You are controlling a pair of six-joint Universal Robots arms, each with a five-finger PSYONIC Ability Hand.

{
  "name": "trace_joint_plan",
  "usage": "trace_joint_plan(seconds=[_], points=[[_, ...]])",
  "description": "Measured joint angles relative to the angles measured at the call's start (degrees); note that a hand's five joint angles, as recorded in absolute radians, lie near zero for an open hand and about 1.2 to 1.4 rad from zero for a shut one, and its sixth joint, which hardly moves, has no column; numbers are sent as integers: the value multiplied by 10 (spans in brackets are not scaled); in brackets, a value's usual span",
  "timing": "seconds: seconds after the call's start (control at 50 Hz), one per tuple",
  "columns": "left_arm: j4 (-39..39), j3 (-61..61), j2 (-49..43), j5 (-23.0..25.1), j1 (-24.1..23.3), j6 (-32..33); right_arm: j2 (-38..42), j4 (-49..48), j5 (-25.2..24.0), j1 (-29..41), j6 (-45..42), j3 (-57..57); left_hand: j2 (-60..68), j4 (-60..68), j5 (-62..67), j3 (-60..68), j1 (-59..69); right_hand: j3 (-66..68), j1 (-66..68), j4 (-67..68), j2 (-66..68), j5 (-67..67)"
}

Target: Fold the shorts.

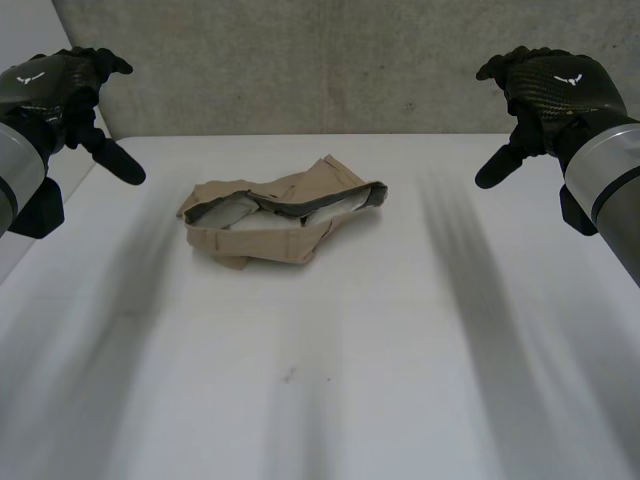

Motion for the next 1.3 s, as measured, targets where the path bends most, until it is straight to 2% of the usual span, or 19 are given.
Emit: trace_joint_plan(seconds=[0.18,0.36,0.5,0.56,0.62,0.64,0.68,0.7,0.72,0.74,0.86,1.0,1.04,1.12,1.14,1.16,1.2,1.22,1.3], points=[[6,-8,-1,0,-3,3,0,0,-7,2,-6,2,0,0,0,0,0,0,0,0,0,0],[74,-32,-49,-1,-10,52,6,4,-25,10,-86,18,0,0,0,0,0,0,0,0,0,0],[141,17,-218,-6,-49,194,18,5,-24,10,-160,31,2,2,2,1,2,0,0,0,0,0],[145,46,-268,-7,-62,223,19,5,-24,9,-163,32,7,5,5,3,6,0,0,0,0,0],[145,76,-315,-7,-74,241,20,4,-23,6,-163,33,85,82,81,73,94,0,0,0,0,0],[144,90,-336,-7,-80,246,21,4,-23,5,-162,33,221,210,206,200,235,0,0,0,0,0],[144,106,-355,-8,-91,248,20,4,-23,5,-162,33,374,359,350,349,392,0,0,0,0,0],[144,106,-355,-8,-91,248,20,4,-23,5,-162,33,374,359,350,349,392,0,0,0,0,0],[145,119,-365,-10,-105,246,20,4,-23,4,-161,33,515,513,498,501,511,0,0,0,0,0],[145,123,-368,-12,-111,245,20,4,-23,4,-161,32,540,537,517,525,511,0,0,0,0,0],[159,153,-369,-28,-184,226,18,4,-22,1,-160,27,563,560,522,550,511,0,0,0,0,0],[231,179,-350,-39,-308,178,9,3,-19,-19,-159,16,564,560,522,562,511,0,0,0,0,0],[264,182,-352,-39,-348,166,1,2,-19,-29,-159,14,564,560,522,563,511,0,0,0,0,0],[294,185,-364,-38,-381,160,-6,2,-18,-38,-159,13,547,550,525,552,500,0,0,0,0,0],[309,187,-379,-37,-400,158,-12,2,-18,-48,-158,13,340,337,332,335,299,0,0,0,0,0],[311,187,-382,-37,-403,158,-13,2,-18,-50,-158,13,293,301,296,288,259,0,0,0,0,0],[321,187,-398,-38,-416,159,-17,2,-19,-56,-158,13,293,301,296,288,259,0,0,0,0,0],[324,186,-406,-38,-420,160,-21,2,-19,-60,-158,14,85,79,74,78,64,0,0,0,0,0],[325,176,-410,-40,-422,164,-25,3,-21,-64,-159,16,46,42,34,39,44,0,0,0,0,0]])
